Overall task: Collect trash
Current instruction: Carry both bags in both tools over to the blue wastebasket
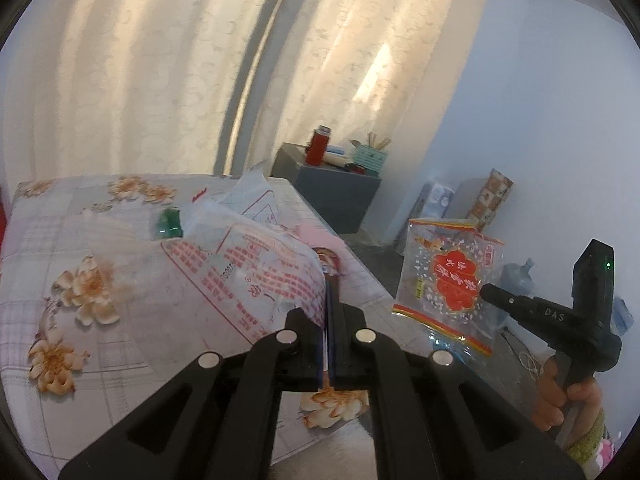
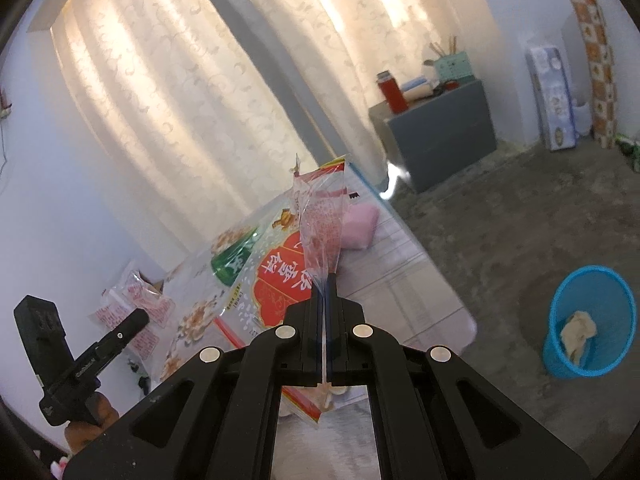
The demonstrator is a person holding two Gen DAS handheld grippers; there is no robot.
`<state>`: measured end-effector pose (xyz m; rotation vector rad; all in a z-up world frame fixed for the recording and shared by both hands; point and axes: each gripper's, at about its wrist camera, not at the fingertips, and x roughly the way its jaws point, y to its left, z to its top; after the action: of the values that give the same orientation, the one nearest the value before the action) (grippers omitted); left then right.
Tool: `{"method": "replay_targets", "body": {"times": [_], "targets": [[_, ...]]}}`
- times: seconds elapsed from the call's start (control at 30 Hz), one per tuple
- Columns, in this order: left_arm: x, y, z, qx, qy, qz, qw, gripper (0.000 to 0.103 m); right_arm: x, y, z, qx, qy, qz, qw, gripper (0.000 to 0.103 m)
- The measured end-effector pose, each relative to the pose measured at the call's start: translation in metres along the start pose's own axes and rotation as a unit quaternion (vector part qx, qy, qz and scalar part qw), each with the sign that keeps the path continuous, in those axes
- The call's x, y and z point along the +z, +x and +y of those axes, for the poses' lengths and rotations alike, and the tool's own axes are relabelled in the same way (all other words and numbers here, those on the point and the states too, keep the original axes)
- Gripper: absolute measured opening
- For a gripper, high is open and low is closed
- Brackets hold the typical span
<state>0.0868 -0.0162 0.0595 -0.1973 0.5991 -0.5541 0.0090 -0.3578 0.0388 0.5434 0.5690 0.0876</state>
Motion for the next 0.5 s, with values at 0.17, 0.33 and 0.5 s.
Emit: {"method": "replay_targets", "body": {"times": [0.17, 0.33, 0.5], "targets": [[0.007, 0.006, -0.019, -0.011, 0.016, -0.002, 0.9998, 0.001, 0.005, -0.013, -0.017, -0.021, 0.009, -0.015, 1.0, 0.0], [0.011, 0.017, -0.038, -0.024, 0.022, 0.002, 0.9995, 0.001, 0.01, -0.023, -0.033, -0.04, 0.019, -0.029, 0.999, 0.0], [0.015, 0.035, -0.061, -0.036, 0.036, 0.014, 0.9986, 0.001, 0.011, -0.036, -0.056, -0.054, 0.034, -0.046, 0.997, 0.0]]}}
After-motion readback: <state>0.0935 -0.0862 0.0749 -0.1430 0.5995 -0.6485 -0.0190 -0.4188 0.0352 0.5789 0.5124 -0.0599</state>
